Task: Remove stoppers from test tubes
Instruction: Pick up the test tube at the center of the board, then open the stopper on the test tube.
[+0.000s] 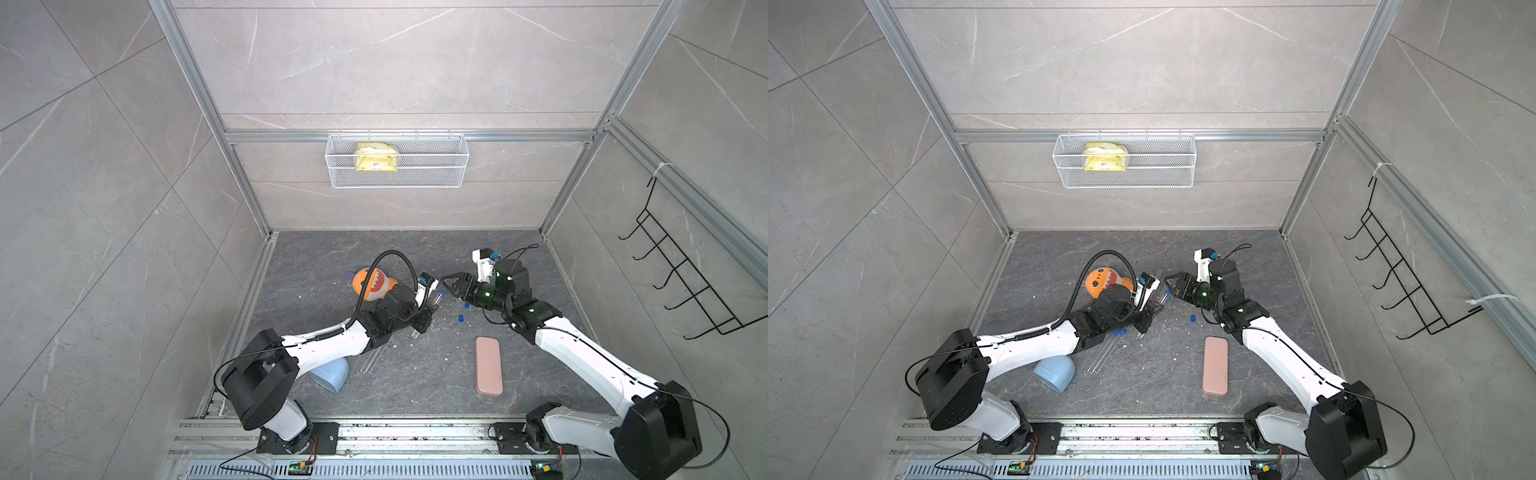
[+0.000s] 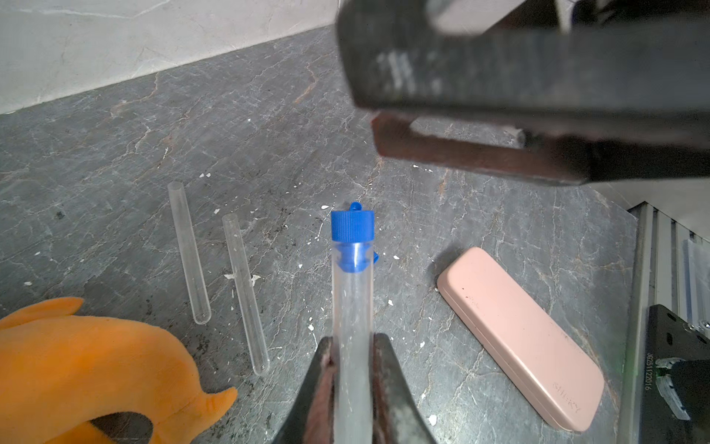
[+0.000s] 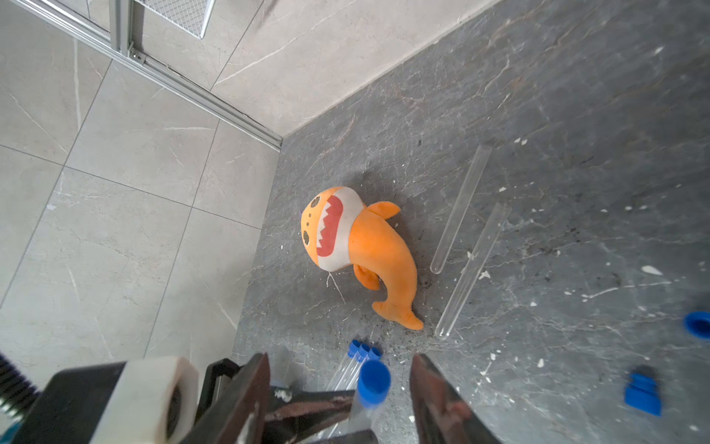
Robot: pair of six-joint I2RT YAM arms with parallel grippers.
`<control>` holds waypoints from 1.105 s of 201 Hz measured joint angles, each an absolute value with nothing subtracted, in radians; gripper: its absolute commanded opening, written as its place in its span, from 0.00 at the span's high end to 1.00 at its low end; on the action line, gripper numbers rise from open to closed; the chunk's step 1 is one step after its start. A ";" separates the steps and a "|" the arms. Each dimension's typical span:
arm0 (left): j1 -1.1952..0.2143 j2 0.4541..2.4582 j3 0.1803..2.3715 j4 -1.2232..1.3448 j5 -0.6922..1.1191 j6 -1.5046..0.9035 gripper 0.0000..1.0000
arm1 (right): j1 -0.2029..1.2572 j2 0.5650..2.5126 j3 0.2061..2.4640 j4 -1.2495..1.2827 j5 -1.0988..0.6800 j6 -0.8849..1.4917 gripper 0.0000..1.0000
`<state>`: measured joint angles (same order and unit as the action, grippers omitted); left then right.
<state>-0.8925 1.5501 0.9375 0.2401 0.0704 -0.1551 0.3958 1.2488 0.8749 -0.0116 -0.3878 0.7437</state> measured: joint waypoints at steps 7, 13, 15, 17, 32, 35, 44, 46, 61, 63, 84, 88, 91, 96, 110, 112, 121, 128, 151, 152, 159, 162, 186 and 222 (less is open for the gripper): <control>-0.892 1.550 0.937 0.241 0.076 -0.154 0.88 | 0.395 1.261 0.874 -0.002 -0.400 0.749 0.42; -0.892 1.550 0.937 0.241 0.081 -0.153 0.88 | 0.394 1.270 0.874 0.005 -0.410 0.752 0.43; -0.892 1.550 0.937 0.241 0.081 -0.152 0.88 | 0.394 1.272 0.873 0.006 -0.412 0.753 0.43; -0.892 1.550 0.937 0.241 0.082 -0.152 0.88 | 0.394 1.274 0.873 0.008 -0.414 0.754 0.44; -0.892 1.550 0.937 0.241 0.086 -0.149 0.88 | 0.394 1.291 0.869 0.028 -0.434 0.765 0.46; -0.892 1.550 0.937 0.241 0.086 -0.148 0.88 | 0.394 1.295 0.868 0.031 -0.436 0.765 0.47; -0.892 1.550 0.937 0.241 0.088 -0.148 0.89 | 0.394 1.302 0.864 0.044 -0.447 0.772 0.48; -0.892 1.550 0.937 0.241 0.088 -0.148 0.89 | 0.394 1.304 0.863 0.048 -0.448 0.772 0.49; -0.892 1.550 0.937 0.241 0.089 -0.147 0.89 | 0.394 1.317 0.857 0.065 -0.464 0.782 0.51; -0.893 1.550 0.937 0.241 0.090 -0.147 0.89 | 0.394 1.319 0.857 0.067 -0.466 0.784 0.51; -0.894 1.550 0.937 0.241 0.090 -0.147 0.89 | 0.394 1.336 0.851 0.089 -0.480 0.795 0.55; -0.894 1.550 0.937 0.241 0.090 -0.147 0.89 | 0.394 1.338 0.849 0.093 -0.482 0.795 0.55; -0.894 1.550 0.937 0.241 0.090 -0.147 0.89 | 0.394 1.341 0.849 0.096 -0.485 0.798 0.56; -0.894 1.550 0.937 0.241 0.090 -0.147 0.89 | 0.394 1.343 0.847 0.099 -0.487 0.799 0.57; -0.894 1.550 0.937 0.241 0.090 -0.147 0.89 | 0.394 1.352 0.846 0.110 -0.492 0.805 0.59; -0.894 1.550 0.937 0.241 0.090 -0.147 0.89 | 0.394 1.353 0.846 0.111 -0.492 0.807 0.59; -0.895 1.550 0.937 0.241 0.090 -0.147 0.89 | 0.394 1.356 0.844 0.115 -0.496 0.811 0.61; -0.895 1.550 0.937 0.241 0.090 -0.146 0.89 | 0.394 1.356 0.842 0.118 -0.498 0.813 0.62; -0.896 1.550 0.937 0.241 0.089 -0.145 0.89 | 0.393 1.358 0.838 0.126 -0.498 0.821 0.66; -0.896 1.550 0.937 0.241 0.089 -0.145 0.89 | 0.393 1.358 0.838 0.126 -0.499 0.820 0.66; -0.896 1.550 0.937 0.241 0.089 -0.145 0.89 | 0.393 1.361 0.837 0.128 -0.499 0.821 0.67; -0.896 1.550 0.937 0.241 0.089 -0.145 0.89 | 0.393 1.362 0.837 0.130 -0.500 0.820 0.67; -0.897 1.550 0.937 0.241 0.089 -0.145 0.89 | 0.393 1.367 0.834 0.135 -0.502 0.823 0.68; -0.897 1.550 0.937 0.241 0.089 -0.145 0.90 | 0.392 1.370 0.825 0.152 -0.506 0.828 0.71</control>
